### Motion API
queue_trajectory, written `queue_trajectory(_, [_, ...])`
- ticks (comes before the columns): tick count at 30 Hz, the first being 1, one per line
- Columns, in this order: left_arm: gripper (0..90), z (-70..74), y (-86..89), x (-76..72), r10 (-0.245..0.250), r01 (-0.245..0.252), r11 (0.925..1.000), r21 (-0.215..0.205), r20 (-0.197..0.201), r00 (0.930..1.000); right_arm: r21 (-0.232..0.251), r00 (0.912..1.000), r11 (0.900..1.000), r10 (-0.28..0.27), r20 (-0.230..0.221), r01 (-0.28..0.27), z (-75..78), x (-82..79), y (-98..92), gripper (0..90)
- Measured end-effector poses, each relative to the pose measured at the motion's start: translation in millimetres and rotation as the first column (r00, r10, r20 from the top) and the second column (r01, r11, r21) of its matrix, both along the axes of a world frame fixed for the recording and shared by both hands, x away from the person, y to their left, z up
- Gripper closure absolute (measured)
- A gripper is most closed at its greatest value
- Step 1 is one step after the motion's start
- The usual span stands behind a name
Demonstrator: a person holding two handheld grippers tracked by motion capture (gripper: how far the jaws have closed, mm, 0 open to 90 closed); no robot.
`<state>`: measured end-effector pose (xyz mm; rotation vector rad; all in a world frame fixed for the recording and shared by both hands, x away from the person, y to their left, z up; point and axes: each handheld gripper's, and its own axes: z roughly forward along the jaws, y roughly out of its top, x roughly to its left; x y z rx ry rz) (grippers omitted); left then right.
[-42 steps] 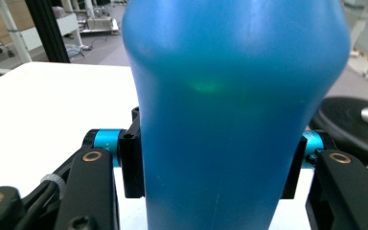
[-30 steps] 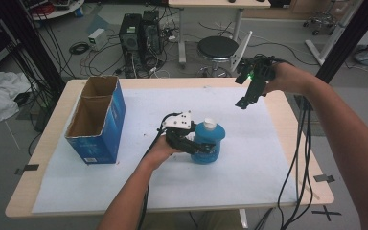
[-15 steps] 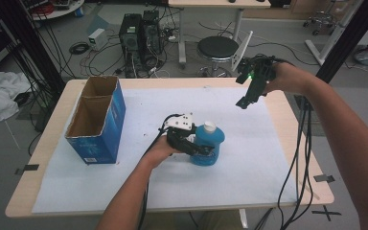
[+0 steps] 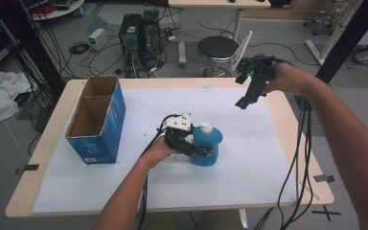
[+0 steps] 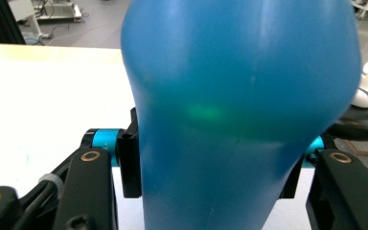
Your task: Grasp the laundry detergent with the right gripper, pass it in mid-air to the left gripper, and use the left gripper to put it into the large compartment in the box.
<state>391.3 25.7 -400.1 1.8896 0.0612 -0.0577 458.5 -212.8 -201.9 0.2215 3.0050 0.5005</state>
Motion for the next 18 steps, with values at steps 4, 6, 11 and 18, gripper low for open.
queue_trajectory(4, [32.3, 6.2, 2.2, -5.2, 0.028, -0.028, 0.9995, 0.013, 0.0, 0.9996, 0.004, 1.0, 1.0, 0.006, 0.007, -0.006, -0.1, -0.8, -0.4, 3.3])
queue_trajectory(6, [27.5, 10.1, 5.3, -7.1, 0.047, -0.047, 0.9989, 0.009, -0.001, 0.9989, -0.001, 1.0, 1.0, -0.002, 0.002, 0.002, 0.3, -2.3, -1.2, 3.4])
queue_trajectory(11, [23.4, 18.2, 13.6, -15.1, 0.075, -0.075, 0.9971, 0.011, 0.005, 0.9971, 0.003, 1.0, 1.0, 0.004, 0.007, -0.004, -0.4, -4.1, -2.8, 3.3])
queue_trajectory(18, [23.1, 30.2, 28.0, -24.7, 0.113, -0.113, 0.9936, -0.004, 0.038, 0.9929, 0.007, 0.9999, 1.0, 0.005, 0.01, -0.005, 1.5, -7.6, -0.9, 3.3])
